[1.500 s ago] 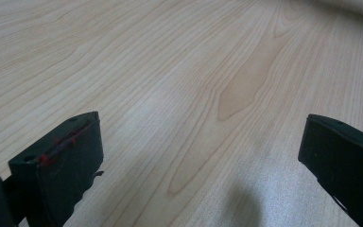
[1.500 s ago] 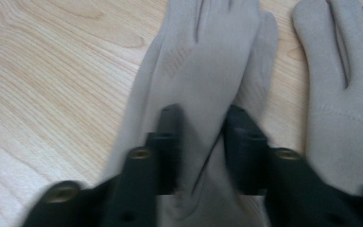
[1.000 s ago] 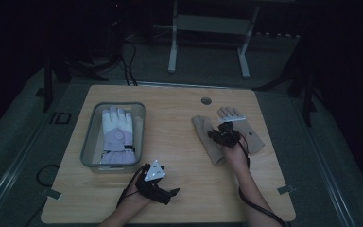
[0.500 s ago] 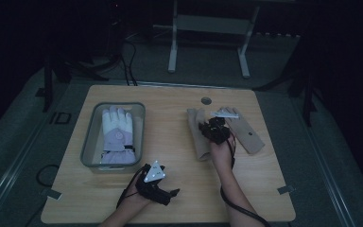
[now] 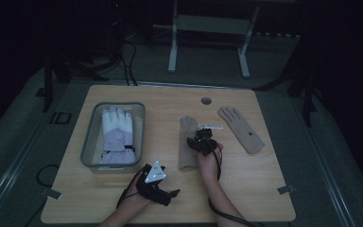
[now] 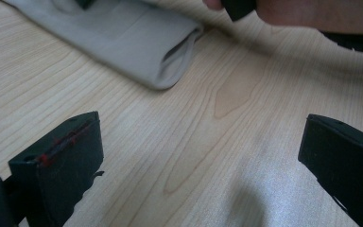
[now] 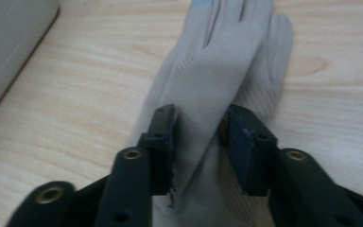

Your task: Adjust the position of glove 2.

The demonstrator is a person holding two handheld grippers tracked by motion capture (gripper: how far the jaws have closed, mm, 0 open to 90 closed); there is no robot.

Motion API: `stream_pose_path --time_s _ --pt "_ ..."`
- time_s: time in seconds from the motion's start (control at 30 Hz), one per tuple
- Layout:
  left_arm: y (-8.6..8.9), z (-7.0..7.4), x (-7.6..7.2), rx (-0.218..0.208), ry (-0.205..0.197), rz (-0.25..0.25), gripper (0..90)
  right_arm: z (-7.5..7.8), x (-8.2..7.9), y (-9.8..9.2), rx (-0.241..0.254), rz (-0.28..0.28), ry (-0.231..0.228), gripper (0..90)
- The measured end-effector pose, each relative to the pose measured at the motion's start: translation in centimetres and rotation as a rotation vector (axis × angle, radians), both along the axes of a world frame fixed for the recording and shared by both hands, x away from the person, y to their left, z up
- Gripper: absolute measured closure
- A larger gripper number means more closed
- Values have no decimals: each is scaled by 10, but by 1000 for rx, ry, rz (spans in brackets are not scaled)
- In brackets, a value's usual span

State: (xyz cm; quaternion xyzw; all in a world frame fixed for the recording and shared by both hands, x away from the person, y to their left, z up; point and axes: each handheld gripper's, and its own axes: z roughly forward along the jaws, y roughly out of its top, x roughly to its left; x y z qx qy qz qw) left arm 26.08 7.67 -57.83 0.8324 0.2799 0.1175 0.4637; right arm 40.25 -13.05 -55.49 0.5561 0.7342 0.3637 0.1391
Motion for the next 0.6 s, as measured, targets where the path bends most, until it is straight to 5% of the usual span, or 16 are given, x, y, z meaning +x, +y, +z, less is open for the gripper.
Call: stream_pose_path --time_s 0.4,0.53,0.6 --pt "0 0 0 -2 3 -1 10 19 -9 -8 -41 83 -36 384" --pt "0 0 0 0 4 2 10 29 -11 -20 -18 152 -36 212" --pt "0 0 1 -2 7 2 11 32 -11 -25 -9 167 -41 206"
